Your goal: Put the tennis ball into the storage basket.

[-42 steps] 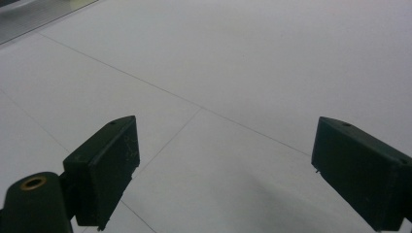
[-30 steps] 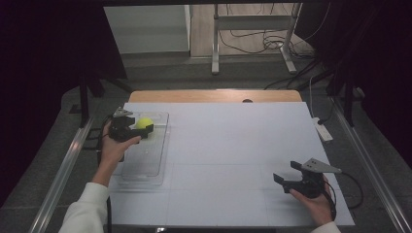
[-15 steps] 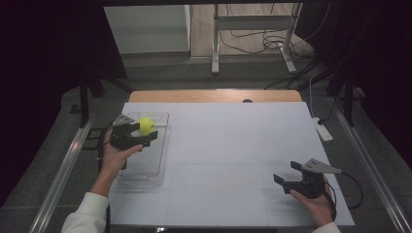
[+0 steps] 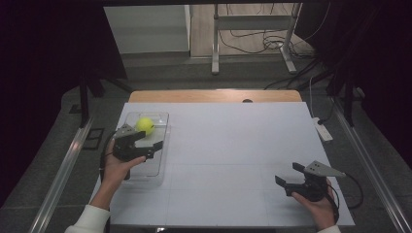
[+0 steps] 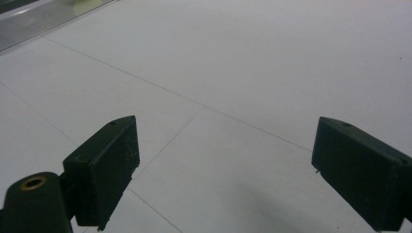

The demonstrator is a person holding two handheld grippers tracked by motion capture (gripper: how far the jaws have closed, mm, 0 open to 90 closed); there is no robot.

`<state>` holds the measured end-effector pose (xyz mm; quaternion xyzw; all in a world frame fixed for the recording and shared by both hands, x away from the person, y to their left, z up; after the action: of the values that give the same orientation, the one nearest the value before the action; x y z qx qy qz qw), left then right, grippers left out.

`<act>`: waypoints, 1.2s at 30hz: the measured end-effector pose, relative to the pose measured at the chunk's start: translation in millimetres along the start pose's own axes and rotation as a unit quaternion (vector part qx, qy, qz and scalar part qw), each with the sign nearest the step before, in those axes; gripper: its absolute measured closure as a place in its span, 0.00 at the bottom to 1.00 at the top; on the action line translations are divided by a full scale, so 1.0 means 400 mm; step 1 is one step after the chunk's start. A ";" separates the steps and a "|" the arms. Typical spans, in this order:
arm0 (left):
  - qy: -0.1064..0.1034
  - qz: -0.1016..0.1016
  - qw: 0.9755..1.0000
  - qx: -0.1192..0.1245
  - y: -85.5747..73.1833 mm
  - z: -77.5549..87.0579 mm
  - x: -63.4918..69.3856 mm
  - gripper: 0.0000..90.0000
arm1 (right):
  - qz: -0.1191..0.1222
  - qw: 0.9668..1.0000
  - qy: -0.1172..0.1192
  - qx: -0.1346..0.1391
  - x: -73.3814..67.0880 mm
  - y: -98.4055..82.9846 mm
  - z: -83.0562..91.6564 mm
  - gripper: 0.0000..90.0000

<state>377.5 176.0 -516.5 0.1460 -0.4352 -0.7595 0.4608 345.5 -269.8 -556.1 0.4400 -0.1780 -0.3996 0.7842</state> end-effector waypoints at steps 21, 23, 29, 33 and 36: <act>-0.051 -0.006 0.999 0.014 -0.114 0.039 0.093 0.15 | 0.000 0.999 0.022 0.030 -0.029 0.023 0.034 0.12; -0.053 -0.009 0.998 0.017 -0.126 0.047 0.104 0.15 | 0.001 0.999 0.023 0.030 -0.031 0.024 0.035 0.11; -0.055 -0.023 0.998 0.016 -0.141 0.050 0.121 0.15 | 0.002 0.999 0.023 0.031 -0.028 0.024 0.035 0.11; -0.057 -0.025 0.998 0.013 -0.144 0.044 0.122 0.15 | 0.003 0.999 0.024 0.032 -0.027 0.025 0.035 0.11; -0.055 -0.029 0.998 0.011 -0.145 0.041 0.122 0.15 | -0.001 0.999 0.026 0.033 -0.023 0.024 0.033 0.11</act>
<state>308.0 155.7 -544.4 0.1217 -0.4635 -0.7748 0.4125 336.2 -266.8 -540.2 0.4758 -0.1699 -0.3828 0.7734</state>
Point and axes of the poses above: each handheld gripper's, and its own axes: z roughly backward along the jaws, y roughly out of its top, x roughly to its right, the point moved 10 cm from there along -z, roughly forward along the jaws, and after that the axes turned 4 degrees about -x, right-handed, at the moved point
